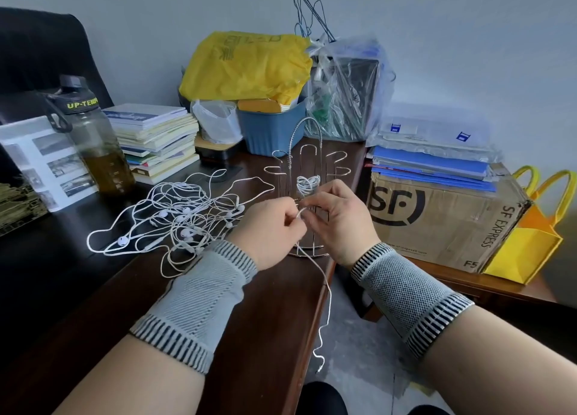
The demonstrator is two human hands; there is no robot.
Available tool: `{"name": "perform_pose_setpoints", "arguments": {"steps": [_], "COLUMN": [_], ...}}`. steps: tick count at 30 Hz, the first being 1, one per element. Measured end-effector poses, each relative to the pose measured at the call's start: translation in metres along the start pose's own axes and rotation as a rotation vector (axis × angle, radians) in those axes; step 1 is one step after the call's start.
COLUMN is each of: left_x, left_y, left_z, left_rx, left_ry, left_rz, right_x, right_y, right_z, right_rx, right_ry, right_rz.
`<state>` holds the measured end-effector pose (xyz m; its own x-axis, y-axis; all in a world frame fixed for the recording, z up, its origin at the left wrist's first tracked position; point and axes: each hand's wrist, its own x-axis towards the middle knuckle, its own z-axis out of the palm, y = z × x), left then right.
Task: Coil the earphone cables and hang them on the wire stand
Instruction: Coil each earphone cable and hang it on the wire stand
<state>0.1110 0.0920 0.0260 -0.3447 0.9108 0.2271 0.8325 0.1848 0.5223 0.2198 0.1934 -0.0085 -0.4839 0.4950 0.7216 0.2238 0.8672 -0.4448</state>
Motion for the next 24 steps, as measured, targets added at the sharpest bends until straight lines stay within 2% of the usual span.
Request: {"name": "perform_pose_setpoints", "arguments": {"steps": [3, 5, 8, 11, 14, 17, 21, 24], "left_x": [-0.004, -0.006, -0.003, 0.006, 0.023, 0.038, 0.044, 0.043], "left_y": [-0.006, -0.010, -0.006, 0.009, 0.017, 0.014, 0.009, 0.007], "left_z": [-0.017, -0.028, -0.039, -0.035, -0.021, -0.009, 0.001, 0.003], "left_rx": [-0.328, -0.550, -0.868, -1.016, -0.921, -0.597, -0.337, -0.225], "left_ry": [-0.077, -0.066, -0.079, -0.063, 0.126, 0.320, 0.380, 0.336], "left_rz": [-0.140, -0.196, -0.169, -0.136, -0.213, -0.263, -0.291, -0.308], "right_x": [-0.001, -0.001, 0.000, 0.003, 0.010, 0.017, 0.027, 0.033], "right_y": [-0.002, -0.005, -0.011, -0.015, -0.021, -0.018, -0.014, -0.011], "right_z": [-0.003, -0.006, -0.009, -0.011, -0.013, -0.012, -0.008, -0.008], "right_rx": [0.035, 0.118, 0.252, 0.411, 0.643, 0.763, 0.724, 0.723], "right_ry": [0.030, 0.019, 0.007, 0.027, 0.092, 0.129, 0.095, 0.087], "right_rz": [0.094, 0.206, 0.350, 0.459, 0.644, 0.815, 0.928, 0.991]}}
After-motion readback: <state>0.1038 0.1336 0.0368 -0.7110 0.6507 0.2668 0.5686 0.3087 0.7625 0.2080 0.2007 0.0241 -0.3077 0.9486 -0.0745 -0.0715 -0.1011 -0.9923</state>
